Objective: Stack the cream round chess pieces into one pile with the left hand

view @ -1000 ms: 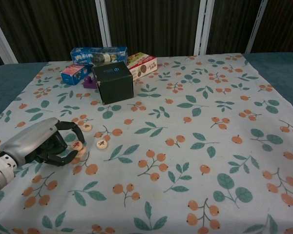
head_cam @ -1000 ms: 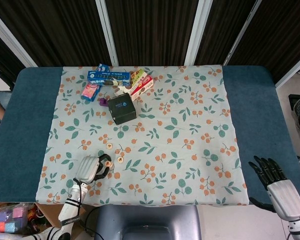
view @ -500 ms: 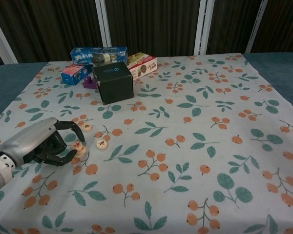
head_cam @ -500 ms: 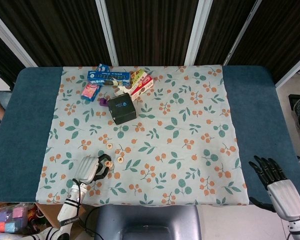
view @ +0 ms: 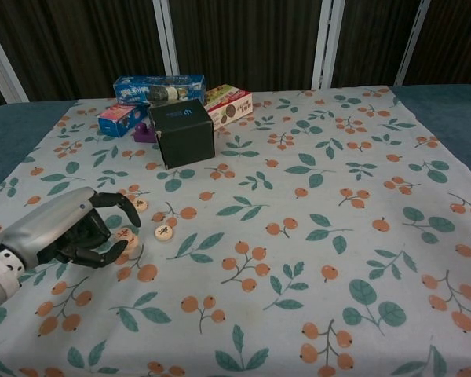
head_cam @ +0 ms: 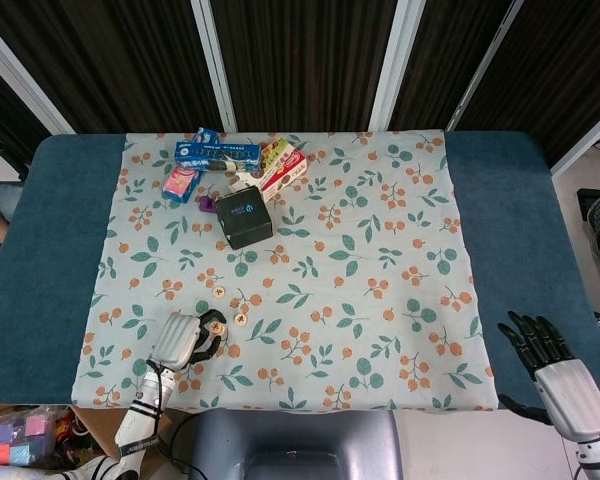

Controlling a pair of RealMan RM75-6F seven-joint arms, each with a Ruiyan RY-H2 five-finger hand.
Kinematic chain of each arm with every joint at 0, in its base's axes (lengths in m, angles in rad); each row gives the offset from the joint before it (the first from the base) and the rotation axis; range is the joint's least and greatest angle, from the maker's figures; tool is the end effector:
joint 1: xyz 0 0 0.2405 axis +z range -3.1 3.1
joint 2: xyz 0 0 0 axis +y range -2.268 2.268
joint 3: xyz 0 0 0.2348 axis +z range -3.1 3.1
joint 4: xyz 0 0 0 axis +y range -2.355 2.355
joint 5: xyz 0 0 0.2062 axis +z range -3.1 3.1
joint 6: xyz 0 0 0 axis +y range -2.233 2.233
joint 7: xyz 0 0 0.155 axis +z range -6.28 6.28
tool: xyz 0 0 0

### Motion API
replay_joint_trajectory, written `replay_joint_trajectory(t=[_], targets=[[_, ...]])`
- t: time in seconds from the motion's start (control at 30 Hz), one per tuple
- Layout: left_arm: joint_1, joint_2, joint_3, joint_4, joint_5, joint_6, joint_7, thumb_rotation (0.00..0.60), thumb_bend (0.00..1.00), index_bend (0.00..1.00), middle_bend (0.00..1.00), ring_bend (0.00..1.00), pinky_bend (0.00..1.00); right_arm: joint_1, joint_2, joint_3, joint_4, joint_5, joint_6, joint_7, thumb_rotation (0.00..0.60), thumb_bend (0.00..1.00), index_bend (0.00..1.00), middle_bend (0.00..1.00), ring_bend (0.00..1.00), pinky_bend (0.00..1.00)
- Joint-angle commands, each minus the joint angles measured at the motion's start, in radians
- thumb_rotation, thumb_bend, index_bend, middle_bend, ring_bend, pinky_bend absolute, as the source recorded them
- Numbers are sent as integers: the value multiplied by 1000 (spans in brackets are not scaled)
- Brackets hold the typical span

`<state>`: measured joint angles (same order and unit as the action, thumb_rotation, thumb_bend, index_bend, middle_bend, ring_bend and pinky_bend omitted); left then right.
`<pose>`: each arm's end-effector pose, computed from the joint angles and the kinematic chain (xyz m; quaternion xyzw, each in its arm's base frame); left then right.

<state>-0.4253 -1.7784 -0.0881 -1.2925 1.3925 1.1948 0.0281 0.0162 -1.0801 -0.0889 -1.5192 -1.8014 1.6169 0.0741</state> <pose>-0.1847 0.2626 -0.0554 -0.6405 -0.4766 -0.4515 0.3985 -0.2833 -0.1369 0.1513 0.6784 -0.3423 0.4013 0.5115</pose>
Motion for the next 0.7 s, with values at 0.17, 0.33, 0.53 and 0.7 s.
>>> replay_joint_trajectory(t=[0.17,0.33,0.53,0.7], targets=[[-8,-12,0,-12,-24,-24,63,600,532,381,1000,1000,1000,0,2,0,1,0,3,6,600,143,0,0,0,0],[-8,-18,6,-11,-19,-20,89,600,530,375,1000,1000,1000,-1,3,1,2,0,6,10,600,143,0,0,0,0],[-8,-19,13,-12,-22,-26,112,600,527,376,1000,1000,1000,-2,3,0,1,-1,8,11,600,143,0,0,0,0],[-6,-24,15,-6,-26,-29,121,600,526,376,1000,1000,1000,-2,3,0,2,0,9,13,600,143,0,0,0,0]])
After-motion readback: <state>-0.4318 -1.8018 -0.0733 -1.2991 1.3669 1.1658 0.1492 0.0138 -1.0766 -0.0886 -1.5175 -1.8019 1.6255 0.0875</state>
